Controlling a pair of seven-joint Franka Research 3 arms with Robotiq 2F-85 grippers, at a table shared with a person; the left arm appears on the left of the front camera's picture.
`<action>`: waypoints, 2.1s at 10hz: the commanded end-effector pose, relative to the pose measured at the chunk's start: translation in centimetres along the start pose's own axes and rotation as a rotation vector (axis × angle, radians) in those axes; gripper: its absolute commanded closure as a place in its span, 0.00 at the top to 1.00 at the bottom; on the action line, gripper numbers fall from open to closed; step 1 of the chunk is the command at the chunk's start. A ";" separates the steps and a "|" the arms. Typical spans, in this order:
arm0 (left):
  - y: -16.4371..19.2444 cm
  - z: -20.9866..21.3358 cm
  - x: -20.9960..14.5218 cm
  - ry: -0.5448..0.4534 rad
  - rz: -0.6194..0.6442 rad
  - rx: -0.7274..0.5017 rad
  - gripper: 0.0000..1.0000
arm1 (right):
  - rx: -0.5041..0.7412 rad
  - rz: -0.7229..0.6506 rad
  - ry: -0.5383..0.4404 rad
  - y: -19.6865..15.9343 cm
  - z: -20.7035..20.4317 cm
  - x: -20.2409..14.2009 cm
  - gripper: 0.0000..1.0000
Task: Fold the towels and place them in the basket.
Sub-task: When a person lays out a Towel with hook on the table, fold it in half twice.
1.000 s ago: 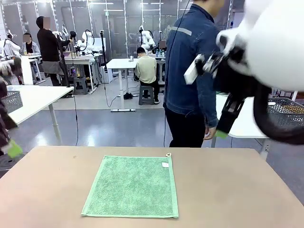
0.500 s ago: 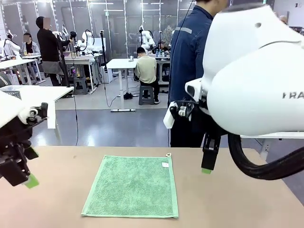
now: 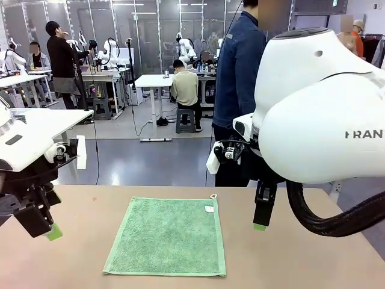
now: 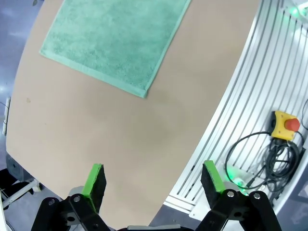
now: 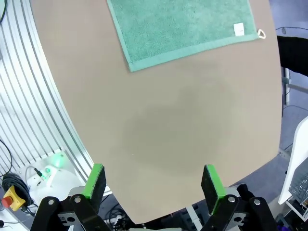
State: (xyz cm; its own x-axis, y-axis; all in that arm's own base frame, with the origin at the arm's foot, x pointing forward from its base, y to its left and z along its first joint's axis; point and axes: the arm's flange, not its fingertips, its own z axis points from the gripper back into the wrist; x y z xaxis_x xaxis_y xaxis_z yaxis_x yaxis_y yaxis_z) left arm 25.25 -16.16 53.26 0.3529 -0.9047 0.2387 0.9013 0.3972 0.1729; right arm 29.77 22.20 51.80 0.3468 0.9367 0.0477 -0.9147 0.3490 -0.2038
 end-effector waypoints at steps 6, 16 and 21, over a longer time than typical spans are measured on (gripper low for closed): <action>0.2 -2.3 0.8 0.001 -0.111 -0.024 1.00 | 0.086 0.109 0.051 0.1 -3.4 3.3 1.00; 2.8 -18.1 2.9 0.068 -0.387 -0.170 1.00 | 0.138 0.397 -0.066 2.4 -13.7 6.2 1.00; 1.8 -22.0 3.1 0.133 -0.355 -0.147 1.00 | 0.177 0.391 -0.067 2.1 -15.5 7.2 1.00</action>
State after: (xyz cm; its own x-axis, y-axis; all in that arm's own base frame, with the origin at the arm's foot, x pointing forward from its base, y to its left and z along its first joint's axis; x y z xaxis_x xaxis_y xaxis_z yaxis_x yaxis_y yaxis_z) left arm 34.38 -22.02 34.04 0.0071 -0.9989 0.0471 0.9987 0.0095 0.0510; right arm 33.03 29.13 36.54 -0.0380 0.9988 0.0308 -0.9971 -0.0358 -0.0664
